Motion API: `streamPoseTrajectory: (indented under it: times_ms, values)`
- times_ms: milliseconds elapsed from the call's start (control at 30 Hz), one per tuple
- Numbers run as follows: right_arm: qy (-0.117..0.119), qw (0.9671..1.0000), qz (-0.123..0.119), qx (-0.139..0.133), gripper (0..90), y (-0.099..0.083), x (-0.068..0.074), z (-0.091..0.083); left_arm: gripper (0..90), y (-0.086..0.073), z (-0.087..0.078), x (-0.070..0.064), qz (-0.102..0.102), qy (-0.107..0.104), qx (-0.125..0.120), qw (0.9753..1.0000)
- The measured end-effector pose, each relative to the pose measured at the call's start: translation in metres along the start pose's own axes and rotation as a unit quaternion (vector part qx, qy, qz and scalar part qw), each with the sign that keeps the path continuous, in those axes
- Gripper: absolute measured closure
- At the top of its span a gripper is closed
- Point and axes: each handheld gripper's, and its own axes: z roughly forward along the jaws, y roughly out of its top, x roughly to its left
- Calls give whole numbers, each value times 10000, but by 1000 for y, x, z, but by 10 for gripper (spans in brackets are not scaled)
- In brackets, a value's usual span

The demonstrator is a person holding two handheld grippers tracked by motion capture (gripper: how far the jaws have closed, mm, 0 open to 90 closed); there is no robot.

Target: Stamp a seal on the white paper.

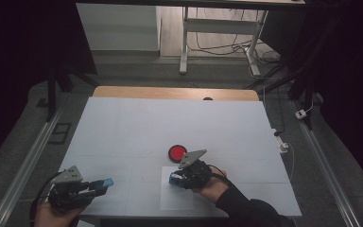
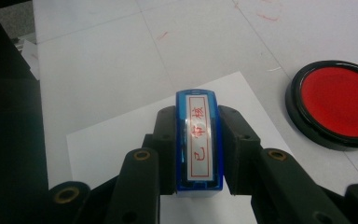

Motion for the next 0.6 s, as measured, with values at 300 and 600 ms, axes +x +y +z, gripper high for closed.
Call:
streamPoseTrajectory:
  times_ms: [300,600]
  values:
    - [12,10000,3,30,704,-2,-1,4,688,0,0,0,0,-3,0,10000]
    - [61,10000,13,10,707,-3,-2,5,688,0,0,0,15,9,9,10000]
